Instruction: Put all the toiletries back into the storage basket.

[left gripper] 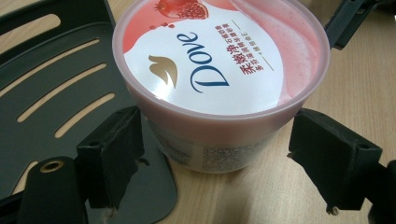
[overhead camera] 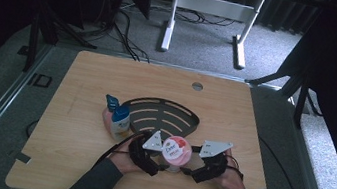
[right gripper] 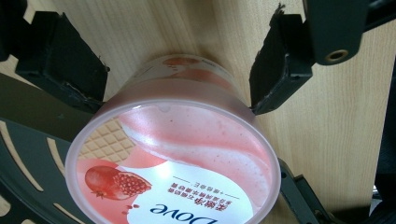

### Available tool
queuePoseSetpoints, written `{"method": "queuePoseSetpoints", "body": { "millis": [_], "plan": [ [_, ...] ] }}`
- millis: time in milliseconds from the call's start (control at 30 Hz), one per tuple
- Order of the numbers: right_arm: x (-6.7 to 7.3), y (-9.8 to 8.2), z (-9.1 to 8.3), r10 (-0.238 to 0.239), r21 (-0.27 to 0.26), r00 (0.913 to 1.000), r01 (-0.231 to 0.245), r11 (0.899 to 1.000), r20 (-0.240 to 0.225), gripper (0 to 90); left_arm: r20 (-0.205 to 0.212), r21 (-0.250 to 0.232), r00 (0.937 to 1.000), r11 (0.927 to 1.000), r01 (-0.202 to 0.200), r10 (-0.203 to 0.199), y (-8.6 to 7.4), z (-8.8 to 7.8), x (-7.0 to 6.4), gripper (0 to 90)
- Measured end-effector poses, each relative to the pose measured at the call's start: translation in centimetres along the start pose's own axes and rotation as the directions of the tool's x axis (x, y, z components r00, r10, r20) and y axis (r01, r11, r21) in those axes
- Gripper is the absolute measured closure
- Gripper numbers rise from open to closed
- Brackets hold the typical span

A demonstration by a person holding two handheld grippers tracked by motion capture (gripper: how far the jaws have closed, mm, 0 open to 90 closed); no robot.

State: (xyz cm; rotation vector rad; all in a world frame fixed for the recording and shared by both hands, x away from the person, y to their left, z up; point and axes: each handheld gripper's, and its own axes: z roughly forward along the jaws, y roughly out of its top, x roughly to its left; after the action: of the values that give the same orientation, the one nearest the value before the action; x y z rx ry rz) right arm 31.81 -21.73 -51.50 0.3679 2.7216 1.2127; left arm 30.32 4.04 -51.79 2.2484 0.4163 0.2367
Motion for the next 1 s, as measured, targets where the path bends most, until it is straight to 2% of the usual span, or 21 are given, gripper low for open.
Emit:
{"method": "queuePoseSetpoints", "body": {
  "millis": [367,667,767,1000],
  "plan": [
    [-0.6,0.6,-0.4,-0.007,-0.002,1.0000,0.007,1.000,0.005,19.4,-0.015,0.009,0.9996,0.9997,-0.022,0.022,0.9,-0.3,0.5,18.2],
    [-1.3,1.1,-0.6,-0.009,-0.008,1.0000,0.009,1.000,0.002,19.4,-0.023,-0.001,0.9997,0.9999,-0.013,0.013,1.4,-0.6,1.0,18.2],
    [-1.5,1.3,-0.6,-0.002,-0.006,1.0000,0.002,1.000,-0.005,19.4,-0.035,0.008,0.9991,0.9997,-0.023,0.023,1.7,-0.8,1.1,18.2],
    [-2.0,1.9,-1.0,-0.014,-0.012,0.9999,0.014,1.000,0.006,19.4,-0.037,-0.001,0.9991,0.9998,-0.019,0.019,2.3,-1.0,1.6,18.2]
  ]
}}
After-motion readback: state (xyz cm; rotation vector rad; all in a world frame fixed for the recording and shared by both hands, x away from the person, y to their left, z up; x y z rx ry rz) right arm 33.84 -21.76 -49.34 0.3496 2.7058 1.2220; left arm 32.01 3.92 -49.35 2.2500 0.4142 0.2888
